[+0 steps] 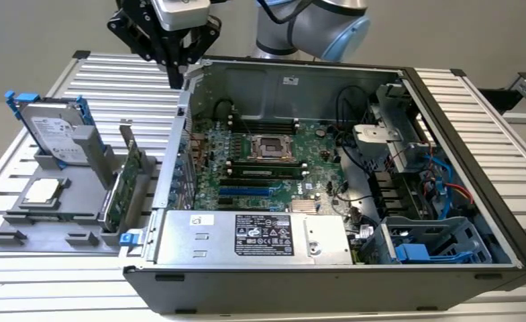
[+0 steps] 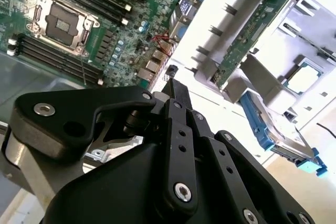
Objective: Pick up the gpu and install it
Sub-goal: 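Reach for the gpu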
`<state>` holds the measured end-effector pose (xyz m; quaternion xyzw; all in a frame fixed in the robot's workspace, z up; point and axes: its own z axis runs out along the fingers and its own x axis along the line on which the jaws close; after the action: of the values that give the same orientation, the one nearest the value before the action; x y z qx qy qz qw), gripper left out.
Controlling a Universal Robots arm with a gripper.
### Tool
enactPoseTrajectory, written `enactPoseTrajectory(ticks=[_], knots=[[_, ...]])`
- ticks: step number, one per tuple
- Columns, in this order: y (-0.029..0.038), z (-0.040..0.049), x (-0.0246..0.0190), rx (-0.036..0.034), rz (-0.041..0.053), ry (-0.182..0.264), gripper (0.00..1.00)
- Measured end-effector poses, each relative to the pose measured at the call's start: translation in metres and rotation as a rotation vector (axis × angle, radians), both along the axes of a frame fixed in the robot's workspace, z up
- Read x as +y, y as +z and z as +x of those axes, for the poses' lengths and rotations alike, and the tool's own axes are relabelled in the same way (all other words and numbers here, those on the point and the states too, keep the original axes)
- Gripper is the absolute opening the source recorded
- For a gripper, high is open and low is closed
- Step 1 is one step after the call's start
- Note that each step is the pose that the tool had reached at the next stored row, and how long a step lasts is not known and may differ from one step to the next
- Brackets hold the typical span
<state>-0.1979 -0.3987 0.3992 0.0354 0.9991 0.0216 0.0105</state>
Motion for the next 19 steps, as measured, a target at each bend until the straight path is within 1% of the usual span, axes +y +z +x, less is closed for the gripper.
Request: enactPoseTrajectory(ticks=[19], knots=[[-0.0001,-0.0247,0.0000,0.0001,-0.0001,0.000,0.00]])
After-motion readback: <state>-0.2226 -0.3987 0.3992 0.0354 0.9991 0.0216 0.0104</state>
